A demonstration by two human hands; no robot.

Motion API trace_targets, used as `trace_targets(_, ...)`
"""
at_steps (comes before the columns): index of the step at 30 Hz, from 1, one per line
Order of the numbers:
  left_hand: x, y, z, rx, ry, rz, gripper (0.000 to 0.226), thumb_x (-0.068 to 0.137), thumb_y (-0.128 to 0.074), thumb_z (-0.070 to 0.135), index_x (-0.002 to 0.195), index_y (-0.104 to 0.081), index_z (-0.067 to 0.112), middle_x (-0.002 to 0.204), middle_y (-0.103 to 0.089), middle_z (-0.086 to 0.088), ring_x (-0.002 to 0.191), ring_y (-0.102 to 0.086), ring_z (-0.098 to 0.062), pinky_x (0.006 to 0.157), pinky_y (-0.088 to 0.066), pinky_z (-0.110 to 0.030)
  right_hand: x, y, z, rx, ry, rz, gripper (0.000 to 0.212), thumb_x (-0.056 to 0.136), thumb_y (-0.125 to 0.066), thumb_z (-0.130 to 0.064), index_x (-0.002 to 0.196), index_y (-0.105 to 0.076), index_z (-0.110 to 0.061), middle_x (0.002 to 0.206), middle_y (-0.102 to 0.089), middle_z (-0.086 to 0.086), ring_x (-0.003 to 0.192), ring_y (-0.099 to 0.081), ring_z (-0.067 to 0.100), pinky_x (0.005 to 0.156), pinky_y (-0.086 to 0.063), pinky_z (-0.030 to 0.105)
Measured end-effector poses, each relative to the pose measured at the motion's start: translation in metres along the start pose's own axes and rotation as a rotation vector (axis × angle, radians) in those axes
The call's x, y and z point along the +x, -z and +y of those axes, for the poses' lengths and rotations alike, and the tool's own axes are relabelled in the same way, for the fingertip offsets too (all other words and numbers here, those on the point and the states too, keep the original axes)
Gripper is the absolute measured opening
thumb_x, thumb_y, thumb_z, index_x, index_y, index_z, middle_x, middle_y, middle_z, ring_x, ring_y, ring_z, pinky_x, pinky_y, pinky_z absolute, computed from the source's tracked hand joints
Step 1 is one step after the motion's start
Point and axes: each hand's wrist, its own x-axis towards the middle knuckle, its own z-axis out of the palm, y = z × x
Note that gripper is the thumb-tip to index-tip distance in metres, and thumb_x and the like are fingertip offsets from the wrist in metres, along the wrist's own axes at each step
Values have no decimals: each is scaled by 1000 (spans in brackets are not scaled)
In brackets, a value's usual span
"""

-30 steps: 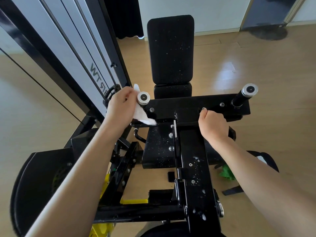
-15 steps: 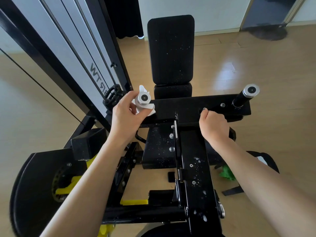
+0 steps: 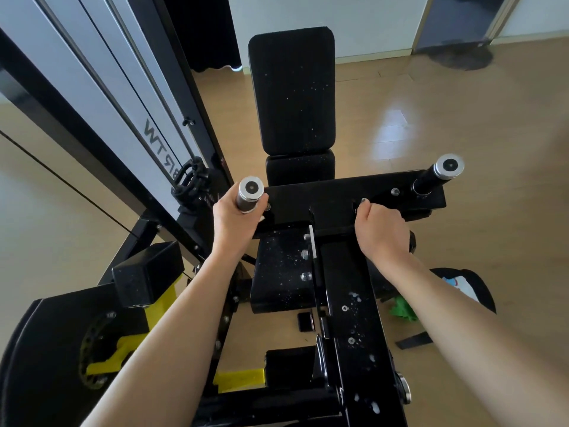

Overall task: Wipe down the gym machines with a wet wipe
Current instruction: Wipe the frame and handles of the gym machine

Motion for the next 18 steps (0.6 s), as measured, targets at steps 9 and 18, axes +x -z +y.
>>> trace_targets(9, -17, 5, 88, 107, -515, 124, 21, 88, -74, 16, 78, -55, 17, 65, -52, 16, 58, -50, -2, 56, -39, -12, 2, 1, -3, -11, -38, 13, 61, 110, -27, -32, 59, -52, -12, 56, -56, 5, 53, -52, 19, 49, -28, 28)
trace_targets(18, -9, 4, 54, 58, -346, 84, 29, 84, -82, 24, 76, -54, 23, 65, -53, 17, 64, -52, -2, 58, -44, -16, 0, 0, -2, -2, -12, 33, 60, 110, -28, -31, 59, -53, -13, 54, -55, 4, 51, -53, 18, 48, -30, 26)
